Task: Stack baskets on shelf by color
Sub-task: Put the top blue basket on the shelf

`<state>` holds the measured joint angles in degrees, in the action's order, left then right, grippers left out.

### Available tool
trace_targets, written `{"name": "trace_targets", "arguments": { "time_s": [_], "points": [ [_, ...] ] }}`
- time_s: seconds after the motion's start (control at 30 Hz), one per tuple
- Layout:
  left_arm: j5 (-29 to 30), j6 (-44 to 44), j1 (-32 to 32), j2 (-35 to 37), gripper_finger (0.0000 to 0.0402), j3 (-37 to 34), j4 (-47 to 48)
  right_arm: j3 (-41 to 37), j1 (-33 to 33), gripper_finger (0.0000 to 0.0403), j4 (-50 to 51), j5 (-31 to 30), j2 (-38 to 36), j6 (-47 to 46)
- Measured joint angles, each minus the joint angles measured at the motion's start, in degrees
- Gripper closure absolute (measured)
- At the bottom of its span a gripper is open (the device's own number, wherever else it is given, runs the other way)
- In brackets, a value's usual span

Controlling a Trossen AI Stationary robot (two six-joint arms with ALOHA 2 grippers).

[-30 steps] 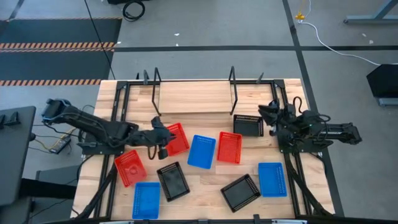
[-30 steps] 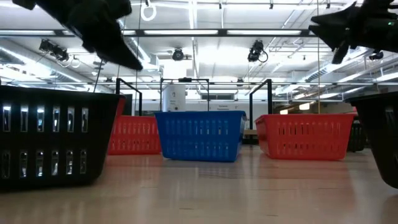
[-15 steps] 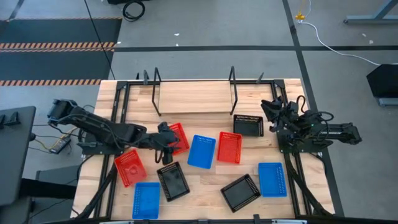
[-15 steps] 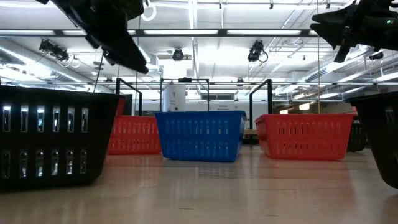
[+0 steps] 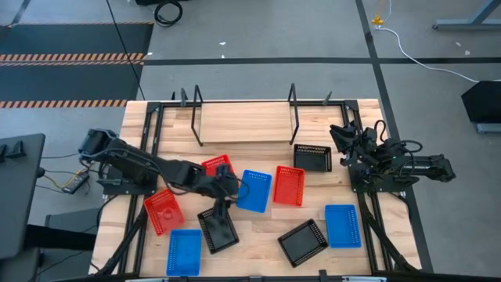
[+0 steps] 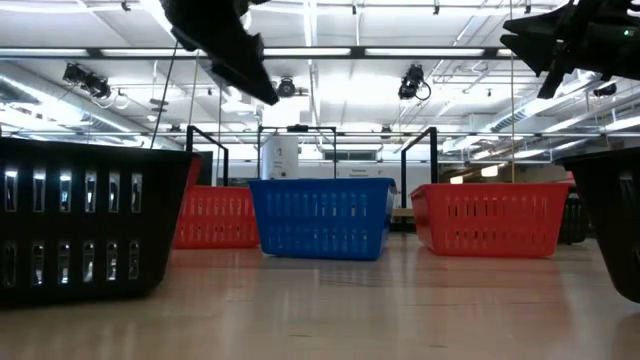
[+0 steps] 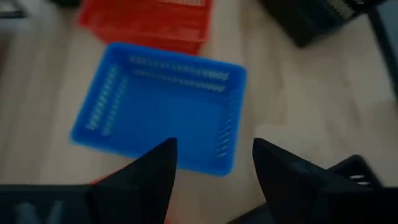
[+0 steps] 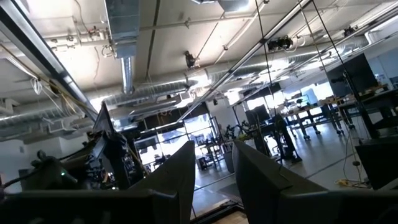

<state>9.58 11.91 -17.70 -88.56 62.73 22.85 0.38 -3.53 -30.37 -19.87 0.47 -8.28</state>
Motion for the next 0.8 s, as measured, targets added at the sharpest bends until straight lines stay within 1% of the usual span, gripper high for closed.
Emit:
{"name": "trace_targets", "arguments": {
  "time_s": [0.2,0.37,0.53,0.7,0.8],
  "points": [
    [-0.3,-3.8,-3.5,-9.3,0.0188,4.7,-0.2,0.0,0.0,0.0289,0.0,0.0,0.0,1.2],
    [-0.3,-3.7,-4.3,-14.5,0.0193,5.6,0.0,0.0,0.0,0.0289,0.3,0.0,0.0,0.9],
    [3.3,-3.7,-4.2,-16.4,0.0193,5.6,0.0,0.0,0.0,0.0289,0.1,0.0,0.0,0.9],
    [3.4,-3.6,-3.7,-17.2,0.0198,5.8,-0.5,0.0,0.0,0.0289,0.1,0.0,0.0,0.9],
    [3.4,-3.8,-3.6,-17.8,0.0211,5.7,-0.5,0.0,0.0,0.0289,0.1,0.0,0.0,0.9]
  ]
}}
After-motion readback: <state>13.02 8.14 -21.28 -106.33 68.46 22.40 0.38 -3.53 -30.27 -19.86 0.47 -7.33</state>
